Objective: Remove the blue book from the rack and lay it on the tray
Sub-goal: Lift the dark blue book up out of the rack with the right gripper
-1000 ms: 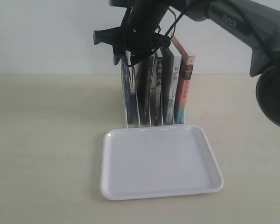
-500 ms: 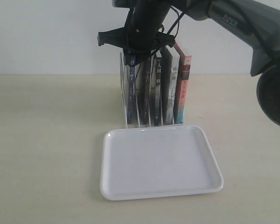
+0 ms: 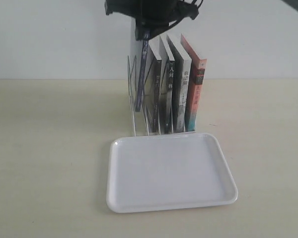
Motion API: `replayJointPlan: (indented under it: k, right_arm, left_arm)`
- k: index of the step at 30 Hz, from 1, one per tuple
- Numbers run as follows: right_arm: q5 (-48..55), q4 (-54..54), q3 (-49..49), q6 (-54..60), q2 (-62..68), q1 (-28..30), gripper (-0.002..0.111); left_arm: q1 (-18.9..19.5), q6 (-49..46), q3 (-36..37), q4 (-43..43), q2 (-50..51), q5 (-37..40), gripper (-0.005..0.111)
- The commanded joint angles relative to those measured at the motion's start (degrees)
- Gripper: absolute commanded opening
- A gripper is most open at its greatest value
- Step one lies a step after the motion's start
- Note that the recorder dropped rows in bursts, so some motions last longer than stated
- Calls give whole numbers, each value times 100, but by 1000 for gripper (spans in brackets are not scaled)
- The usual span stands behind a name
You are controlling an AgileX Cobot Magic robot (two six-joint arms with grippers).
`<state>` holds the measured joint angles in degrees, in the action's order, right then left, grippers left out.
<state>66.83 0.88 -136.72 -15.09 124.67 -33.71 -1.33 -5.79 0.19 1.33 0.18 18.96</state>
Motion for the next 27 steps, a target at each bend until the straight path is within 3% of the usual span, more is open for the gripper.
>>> replayJointPlan:
  k: [1,16,27]
  right_arm:
    - [-100,-38,-48,53,-410,-8,0]
    - [162,-119,-48,209,-487,-8,0]
    - [313,-119,-48,449,-1350,-8,0]
  left_arm:
    - [11,-22,-19,14,-18,-73,5]
    - [11,-22,-19,14,-18,-73,5]
    - [11,-22,-19,14,-18,-73,5]
